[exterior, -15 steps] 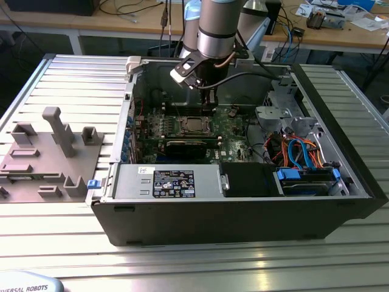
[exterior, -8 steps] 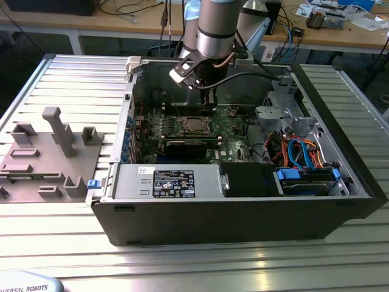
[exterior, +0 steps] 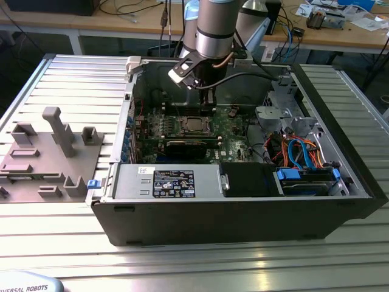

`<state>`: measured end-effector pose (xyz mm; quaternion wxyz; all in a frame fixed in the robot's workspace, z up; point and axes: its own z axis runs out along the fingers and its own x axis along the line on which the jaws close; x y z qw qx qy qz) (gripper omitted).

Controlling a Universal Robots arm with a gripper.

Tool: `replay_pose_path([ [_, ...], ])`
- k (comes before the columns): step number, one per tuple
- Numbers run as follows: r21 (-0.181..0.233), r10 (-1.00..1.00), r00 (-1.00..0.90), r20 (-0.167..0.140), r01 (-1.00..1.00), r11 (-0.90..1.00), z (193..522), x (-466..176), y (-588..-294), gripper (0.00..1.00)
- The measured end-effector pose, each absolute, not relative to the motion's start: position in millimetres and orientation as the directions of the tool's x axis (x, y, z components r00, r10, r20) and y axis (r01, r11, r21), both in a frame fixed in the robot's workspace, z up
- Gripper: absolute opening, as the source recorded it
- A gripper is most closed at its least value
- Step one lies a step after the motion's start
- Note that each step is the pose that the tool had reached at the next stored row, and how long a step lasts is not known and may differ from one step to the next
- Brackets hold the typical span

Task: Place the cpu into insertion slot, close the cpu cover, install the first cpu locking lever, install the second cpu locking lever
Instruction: 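Close the cpu cover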

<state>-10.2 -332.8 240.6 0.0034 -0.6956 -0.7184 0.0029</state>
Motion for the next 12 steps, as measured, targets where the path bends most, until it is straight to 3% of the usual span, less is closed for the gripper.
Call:
replay_pose_path([
  [12, -0.009, 0.999, -0.032, 0.001, 0.999, 0.032, 240.1, -12.4, -332.8, 0.11],
])
